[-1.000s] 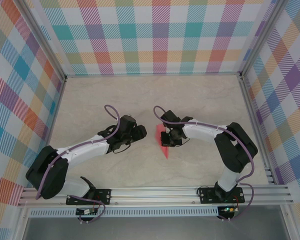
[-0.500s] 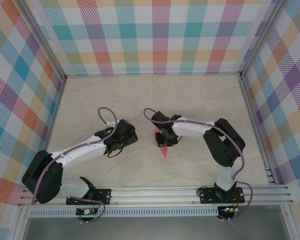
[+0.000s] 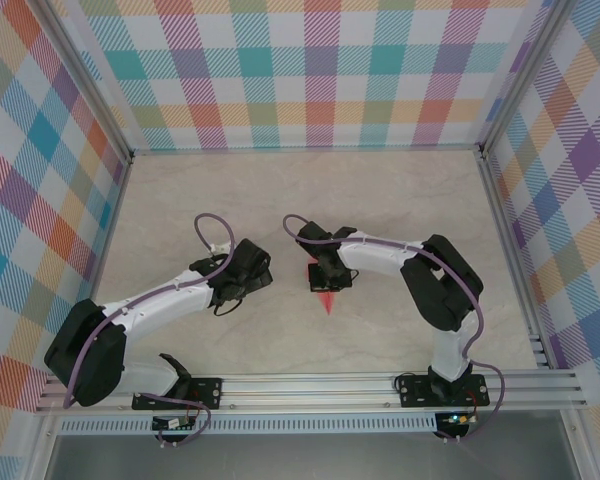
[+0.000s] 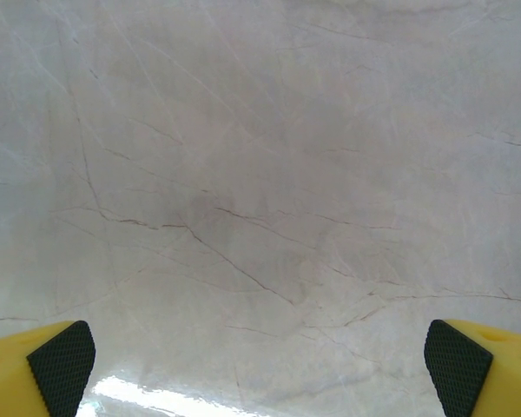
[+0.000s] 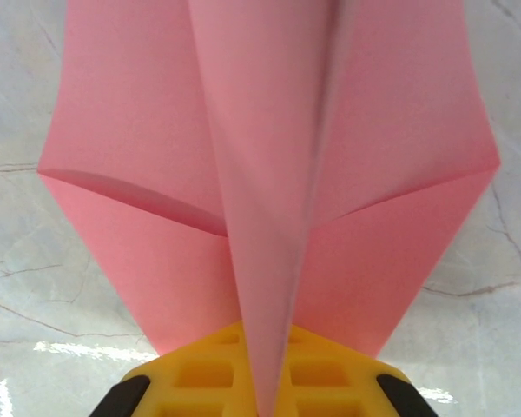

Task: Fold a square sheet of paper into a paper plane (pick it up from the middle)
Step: Move a paper plane to the center of the table.

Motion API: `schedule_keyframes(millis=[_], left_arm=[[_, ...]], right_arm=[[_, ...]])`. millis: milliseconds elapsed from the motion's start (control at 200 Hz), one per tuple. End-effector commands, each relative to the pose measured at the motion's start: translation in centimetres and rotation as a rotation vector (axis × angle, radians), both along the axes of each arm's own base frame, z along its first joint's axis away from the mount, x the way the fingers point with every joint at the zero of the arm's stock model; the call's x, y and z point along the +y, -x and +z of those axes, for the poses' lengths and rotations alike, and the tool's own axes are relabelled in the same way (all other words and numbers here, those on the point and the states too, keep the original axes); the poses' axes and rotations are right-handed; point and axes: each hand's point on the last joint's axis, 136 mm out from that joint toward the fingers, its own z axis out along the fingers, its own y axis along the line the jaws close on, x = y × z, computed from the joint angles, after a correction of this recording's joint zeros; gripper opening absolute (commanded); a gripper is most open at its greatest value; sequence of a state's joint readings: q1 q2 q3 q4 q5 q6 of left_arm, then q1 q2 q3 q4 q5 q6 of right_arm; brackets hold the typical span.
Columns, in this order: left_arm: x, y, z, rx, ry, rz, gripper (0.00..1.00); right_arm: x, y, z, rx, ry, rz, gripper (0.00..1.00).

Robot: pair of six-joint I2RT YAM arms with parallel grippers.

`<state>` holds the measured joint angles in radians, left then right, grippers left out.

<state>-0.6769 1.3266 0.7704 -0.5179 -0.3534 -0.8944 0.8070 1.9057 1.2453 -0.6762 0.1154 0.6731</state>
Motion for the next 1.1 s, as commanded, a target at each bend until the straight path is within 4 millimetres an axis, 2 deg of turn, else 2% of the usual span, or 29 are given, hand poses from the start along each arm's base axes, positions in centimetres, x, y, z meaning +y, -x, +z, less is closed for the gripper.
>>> schedule_keyframes(millis=[0, 75, 165, 395, 555, 720, 930, 1020, 1095], left_arm=[[1.2, -0.2, 0.5, 0.004, -0.042, 0.046, 1.00], [1.5, 0.0, 0.5, 0.007, -0.052, 0.049, 1.00], [1.8, 0.3, 0.5, 0.012, -0.062, 0.052, 1.00], [2.3, 1.1, 0.1, 0.032, -0.069, 0.052, 1.00], [2.4, 1.4, 0.0, 0.041, -0.070, 0.045, 1.00], [2.5, 1.5, -0.2, 0.046, -0.075, 0.042, 1.00], [2.7, 1.3, 0.2, 0.037, -0.086, 0.044, 1.00], [3.1, 0.9, 1.1, 0.011, -0.105, 0.053, 1.00], [3.5, 0.4, 2.4, -0.023, -0.117, 0.063, 1.00]], right_arm=[[0.4, -1.3, 1.2, -0.045, 0.025, -0.006, 0.06], [1.2, -3.1, 3.2, -0.101, 0.011, 0.003, 0.06], [1.8, -5.3, 4.5, -0.141, -0.005, 0.005, 0.07], [3.3, -11.2, 4.0, -0.187, -0.042, 0.012, 0.07], [4.5, -13.9, 3.2, -0.186, -0.057, 0.022, 0.07], [4.9, -15.0, 2.0, -0.169, -0.047, 0.018, 0.09], [4.8, -14.8, 0.1, -0.127, -0.026, 0.011, 0.17], [5.0, -14.7, 1.1, -0.132, -0.043, 0.012, 0.27], [5.2, -14.8, 3.4, -0.161, -0.072, 0.016, 0.37]])
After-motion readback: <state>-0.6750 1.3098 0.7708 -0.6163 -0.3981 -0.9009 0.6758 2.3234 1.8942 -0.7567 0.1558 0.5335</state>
